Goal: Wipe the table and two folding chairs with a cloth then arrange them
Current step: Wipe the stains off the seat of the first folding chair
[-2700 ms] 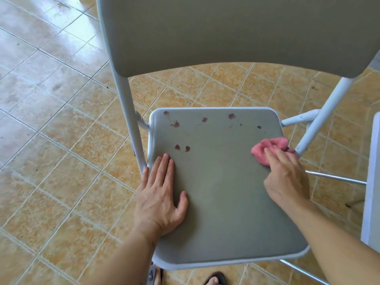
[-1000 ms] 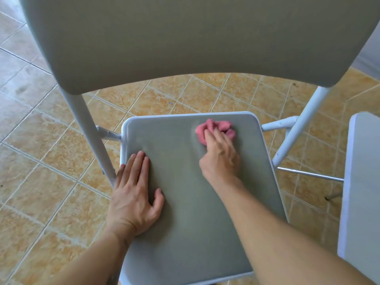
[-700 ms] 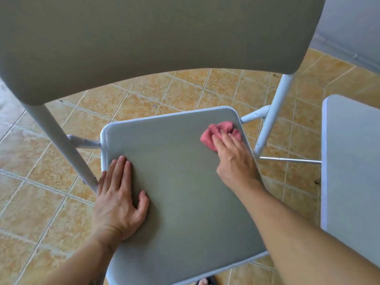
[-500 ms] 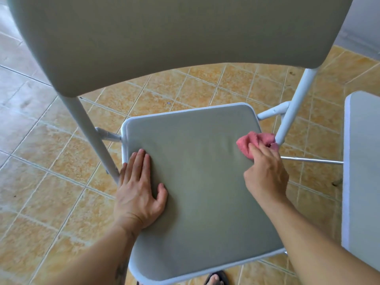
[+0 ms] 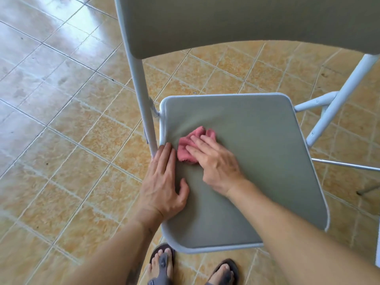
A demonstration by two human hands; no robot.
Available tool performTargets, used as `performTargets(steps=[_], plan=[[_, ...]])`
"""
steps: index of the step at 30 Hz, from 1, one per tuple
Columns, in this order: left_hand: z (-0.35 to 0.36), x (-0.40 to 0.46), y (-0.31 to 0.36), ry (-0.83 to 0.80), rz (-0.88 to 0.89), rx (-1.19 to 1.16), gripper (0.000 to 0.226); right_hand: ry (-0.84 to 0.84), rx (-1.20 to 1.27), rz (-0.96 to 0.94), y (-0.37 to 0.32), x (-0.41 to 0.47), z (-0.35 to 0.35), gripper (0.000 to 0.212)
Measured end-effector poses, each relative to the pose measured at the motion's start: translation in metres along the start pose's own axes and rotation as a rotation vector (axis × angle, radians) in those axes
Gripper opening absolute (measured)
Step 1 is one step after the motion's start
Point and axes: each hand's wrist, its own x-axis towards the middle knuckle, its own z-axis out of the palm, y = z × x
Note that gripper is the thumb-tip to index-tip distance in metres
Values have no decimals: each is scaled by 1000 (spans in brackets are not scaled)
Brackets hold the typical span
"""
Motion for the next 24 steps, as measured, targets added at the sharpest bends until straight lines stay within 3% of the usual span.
performTargets(steps=[3, 7, 10, 14, 19, 24], plan=[[-2, 1, 4, -19, -19, 62, 77, 42, -74, 65, 35, 14, -13, 61], [-4, -1, 3, -30, -35, 90, 77, 44, -87, 464, 97, -18, -37, 76], [-3, 0, 1, -25, -43, 76, 76, 37, -91, 615, 103, -56, -39, 75], [-2, 0, 4, -40, -43, 105, 75, 55, 10, 507, 33, -85, -24, 67], [1, 2, 29, -57, -61, 134, 73, -66, 0, 309, -23, -124, -18, 58], [18, -4, 81, -112, 106, 23, 73, -57, -67, 578, 41, -186, -40, 73]])
